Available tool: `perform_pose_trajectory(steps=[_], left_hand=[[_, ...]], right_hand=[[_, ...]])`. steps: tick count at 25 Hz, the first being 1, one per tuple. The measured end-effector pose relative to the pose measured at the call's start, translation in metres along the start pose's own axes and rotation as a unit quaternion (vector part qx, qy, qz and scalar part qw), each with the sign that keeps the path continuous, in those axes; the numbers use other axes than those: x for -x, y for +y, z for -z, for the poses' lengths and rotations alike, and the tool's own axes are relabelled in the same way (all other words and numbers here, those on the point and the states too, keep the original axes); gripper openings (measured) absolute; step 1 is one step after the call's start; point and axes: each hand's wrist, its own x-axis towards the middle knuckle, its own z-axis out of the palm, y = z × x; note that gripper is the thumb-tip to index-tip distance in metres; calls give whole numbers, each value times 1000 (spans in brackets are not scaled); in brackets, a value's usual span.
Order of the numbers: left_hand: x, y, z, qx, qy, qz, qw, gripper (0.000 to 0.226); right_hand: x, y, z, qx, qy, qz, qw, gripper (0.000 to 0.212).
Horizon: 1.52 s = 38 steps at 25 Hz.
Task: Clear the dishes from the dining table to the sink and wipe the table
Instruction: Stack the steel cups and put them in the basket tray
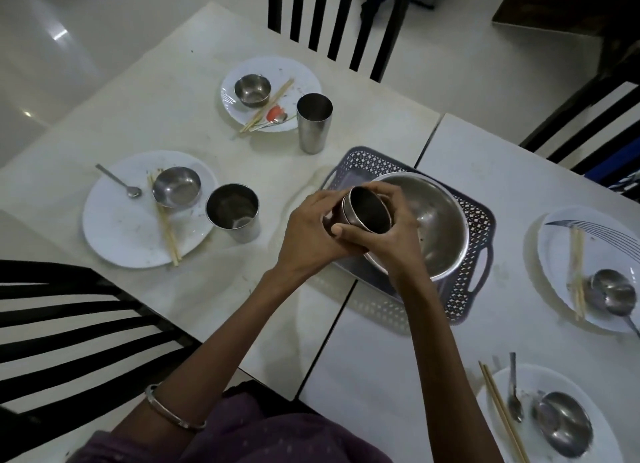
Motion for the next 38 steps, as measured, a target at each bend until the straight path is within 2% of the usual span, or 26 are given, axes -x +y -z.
perform_pose_trajectory(steps=[2,4,7,10,16,19,23,26,29,31,34,38], left_hand=[[-11,-3,11,-3,-4,12,1000,83],[-22,-10,28,-26,17,21,999,91],[-28,-31,62,-59,95,60,992,89],[-25,-53,85,-82,97,106,986,88],[-14,-87,104,-142,58,94,984,105],[4,-105,101,-64,66,104,990,117],[16,-125,93,13,113,119,986,125],[23,-138,86,57,152,129,978,123],[29,-138,79,68,167,183,966,108],[26,-134,79,54,179,193,963,95],[11,-113,86,53,173,177,967,88],[-10,-80,90,9,136,116,984,90]], right_hand=[[-14,-11,-9,-5,18,28,999,68],[-41,-28,-18,-18,76,71,994,66],[-109,-55,-28,-1,197,146,969,67],[-172,-63,-43,45,230,158,959,71],[-228,-12,-84,170,119,109,972,73],[-229,21,-97,210,78,84,971,76],[-231,31,-103,211,87,64,971,73],[-221,18,-101,204,105,65,971,70],[-189,-18,-95,81,155,115,978,66],[-156,-45,-96,32,112,145,983,63],[-99,-66,-109,65,7,168,984,63],[-63,-60,-113,86,-21,131,987,63]])
